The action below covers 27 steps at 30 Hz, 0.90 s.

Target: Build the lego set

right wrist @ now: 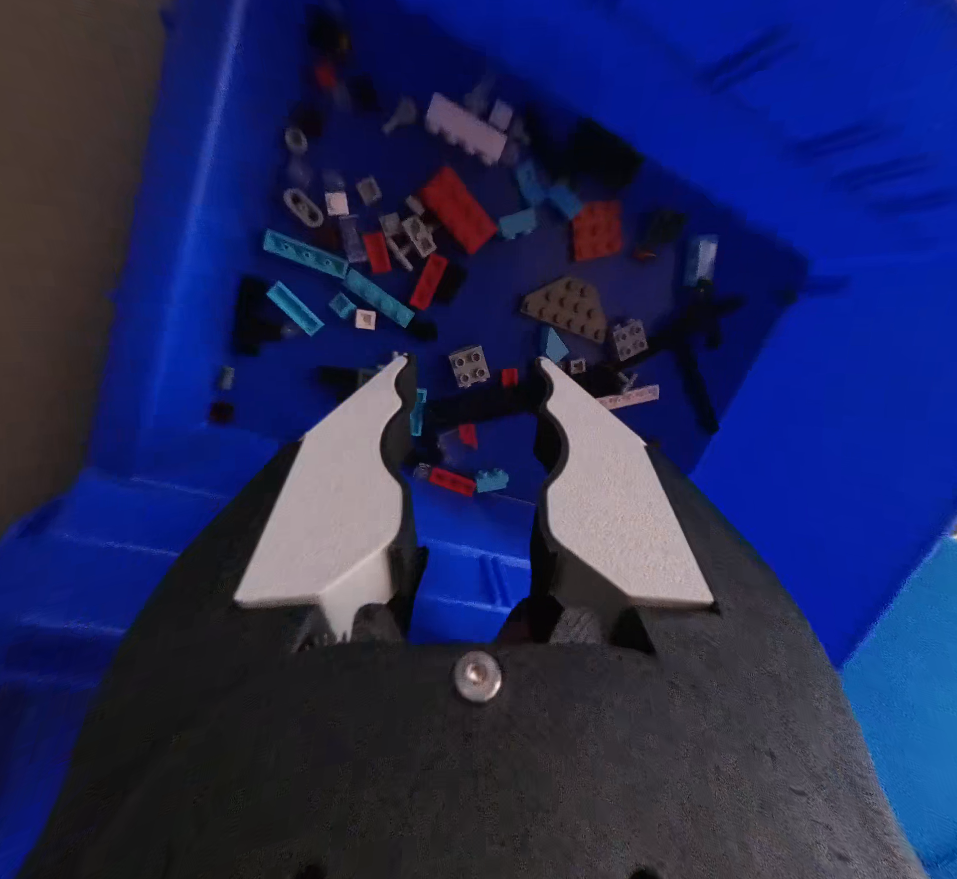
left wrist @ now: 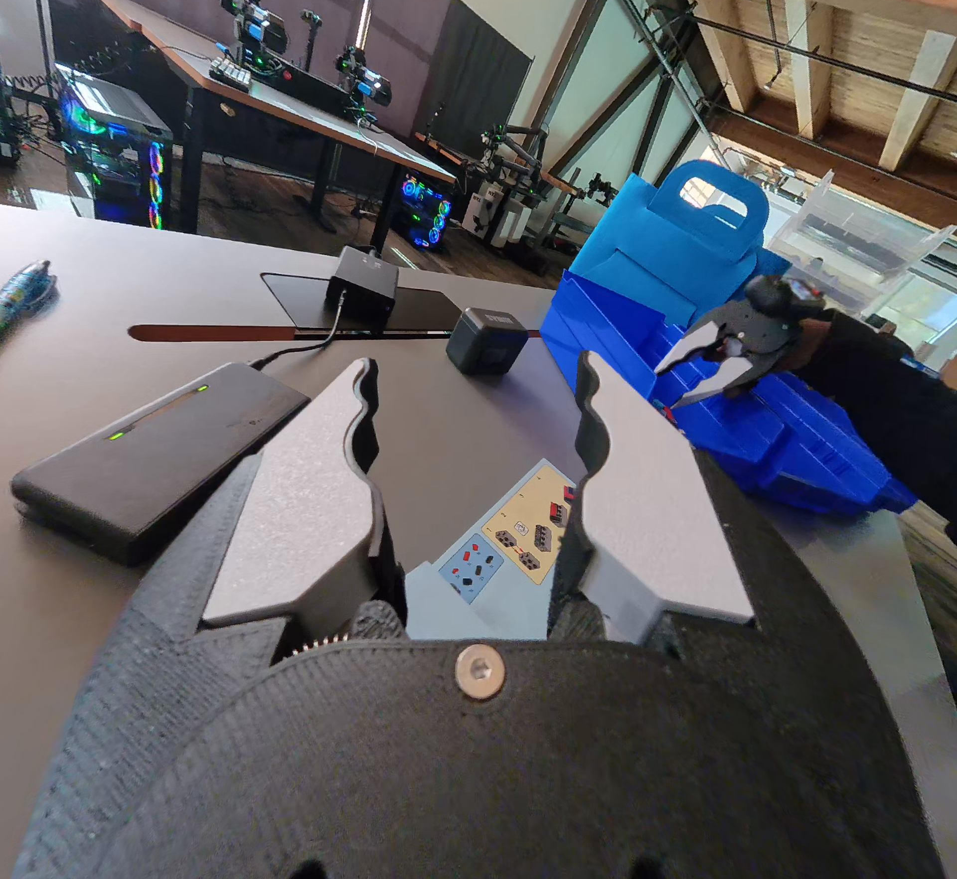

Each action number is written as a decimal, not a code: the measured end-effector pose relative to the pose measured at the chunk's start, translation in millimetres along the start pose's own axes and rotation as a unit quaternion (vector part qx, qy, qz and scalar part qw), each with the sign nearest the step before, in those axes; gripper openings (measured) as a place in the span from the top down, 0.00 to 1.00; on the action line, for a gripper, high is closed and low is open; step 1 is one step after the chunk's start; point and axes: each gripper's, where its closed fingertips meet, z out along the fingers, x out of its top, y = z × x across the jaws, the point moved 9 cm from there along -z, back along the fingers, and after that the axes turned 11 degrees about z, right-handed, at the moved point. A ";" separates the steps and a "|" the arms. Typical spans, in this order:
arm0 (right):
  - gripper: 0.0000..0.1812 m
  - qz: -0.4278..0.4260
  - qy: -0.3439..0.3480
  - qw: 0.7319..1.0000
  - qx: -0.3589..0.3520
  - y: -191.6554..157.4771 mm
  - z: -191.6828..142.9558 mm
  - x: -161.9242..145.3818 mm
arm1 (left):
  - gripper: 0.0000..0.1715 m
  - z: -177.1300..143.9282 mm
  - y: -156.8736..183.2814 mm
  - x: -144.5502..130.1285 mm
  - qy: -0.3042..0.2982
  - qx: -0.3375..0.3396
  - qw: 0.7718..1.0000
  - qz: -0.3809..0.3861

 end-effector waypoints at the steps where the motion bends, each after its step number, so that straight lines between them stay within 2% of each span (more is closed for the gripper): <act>1: 0.75 -0.014 -0.016 1.000 0.005 1.1 4.5 1.5 | 0.55 -1.4 -1.8 0.6 0.004 0.002 1.000 -0.003; 7: 0.73 -0.057 -0.102 0.993 0.020 8.2 25.0 3.1 | 0.56 -5.2 -7.1 1.7 0.014 0.004 1.000 -0.020; 14: 0.77 -0.067 -0.147 0.987 0.025 5.5 40.1 6.8 | 0.56 -4.4 -3.5 3.5 0.013 0.001 1.000 -0.015; 16: 0.79 -0.059 -0.149 0.987 0.021 5.6 40.6 10.0 | 0.56 -4.2 -3.8 3.2 0.012 0.002 1.000 -0.015; 19: 0.89 -0.047 -0.160 0.985 0.044 2.1 41.6 10.8 | 0.56 -4.2 -4.0 3.3 0.012 0.001 1.000 -0.017; 23: 0.90 -0.035 -0.150 0.988 0.032 3.8 39.9 12.0 | 0.56 -5.0 -3.3 4.8 0.015 0.001 1.000 -0.017; 27: 0.90 -0.016 -0.084 0.996 0.028 3.7 20.3 19.6 | 0.56 -5.6 -3.6 5.1 0.017 0.002 1.000 -0.019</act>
